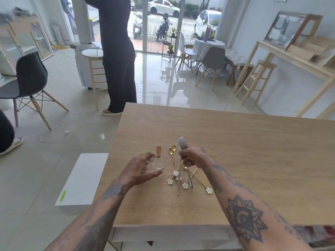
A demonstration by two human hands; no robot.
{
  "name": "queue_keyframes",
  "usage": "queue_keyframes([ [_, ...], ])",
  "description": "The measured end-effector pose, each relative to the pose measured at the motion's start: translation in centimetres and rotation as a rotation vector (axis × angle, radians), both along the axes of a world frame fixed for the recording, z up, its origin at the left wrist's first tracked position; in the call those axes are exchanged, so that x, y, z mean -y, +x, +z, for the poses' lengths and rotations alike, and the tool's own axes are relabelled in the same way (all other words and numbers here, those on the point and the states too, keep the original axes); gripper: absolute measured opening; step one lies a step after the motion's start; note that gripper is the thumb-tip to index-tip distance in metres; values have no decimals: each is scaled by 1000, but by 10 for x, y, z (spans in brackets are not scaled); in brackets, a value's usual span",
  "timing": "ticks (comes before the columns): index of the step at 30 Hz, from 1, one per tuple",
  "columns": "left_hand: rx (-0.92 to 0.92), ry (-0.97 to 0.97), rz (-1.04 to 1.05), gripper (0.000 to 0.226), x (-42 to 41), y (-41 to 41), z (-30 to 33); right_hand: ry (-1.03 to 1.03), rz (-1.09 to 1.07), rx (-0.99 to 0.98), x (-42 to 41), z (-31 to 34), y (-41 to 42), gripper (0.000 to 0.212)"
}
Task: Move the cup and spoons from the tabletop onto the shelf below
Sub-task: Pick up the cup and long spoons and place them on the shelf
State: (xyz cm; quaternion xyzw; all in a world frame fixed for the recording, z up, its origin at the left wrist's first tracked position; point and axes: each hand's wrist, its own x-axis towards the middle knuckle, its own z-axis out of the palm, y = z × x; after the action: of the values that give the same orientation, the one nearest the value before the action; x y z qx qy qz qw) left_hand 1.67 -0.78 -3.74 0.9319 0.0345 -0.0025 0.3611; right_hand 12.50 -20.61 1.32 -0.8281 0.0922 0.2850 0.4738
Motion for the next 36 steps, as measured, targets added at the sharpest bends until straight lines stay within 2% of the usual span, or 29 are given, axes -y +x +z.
queue_keyframes([
  [10,96,6,10,72,23,-20,54,157,27,192,45,57,-25,30],
  [17,222,69,49,68,53,-62,117,291,159,342,80,121,-63,15],
  [22,314,99,77,67,86,-106,148,381,254,442,116,155,-112,26],
  [26,362,108,85,66,118,-145,157,407,288,469,147,165,-154,22],
  [30,347,106,99,67,145,-190,153,384,315,465,172,164,-193,28],
  [36,244,18,186,66,162,-255,119,350,355,344,180,119,-242,22],
])
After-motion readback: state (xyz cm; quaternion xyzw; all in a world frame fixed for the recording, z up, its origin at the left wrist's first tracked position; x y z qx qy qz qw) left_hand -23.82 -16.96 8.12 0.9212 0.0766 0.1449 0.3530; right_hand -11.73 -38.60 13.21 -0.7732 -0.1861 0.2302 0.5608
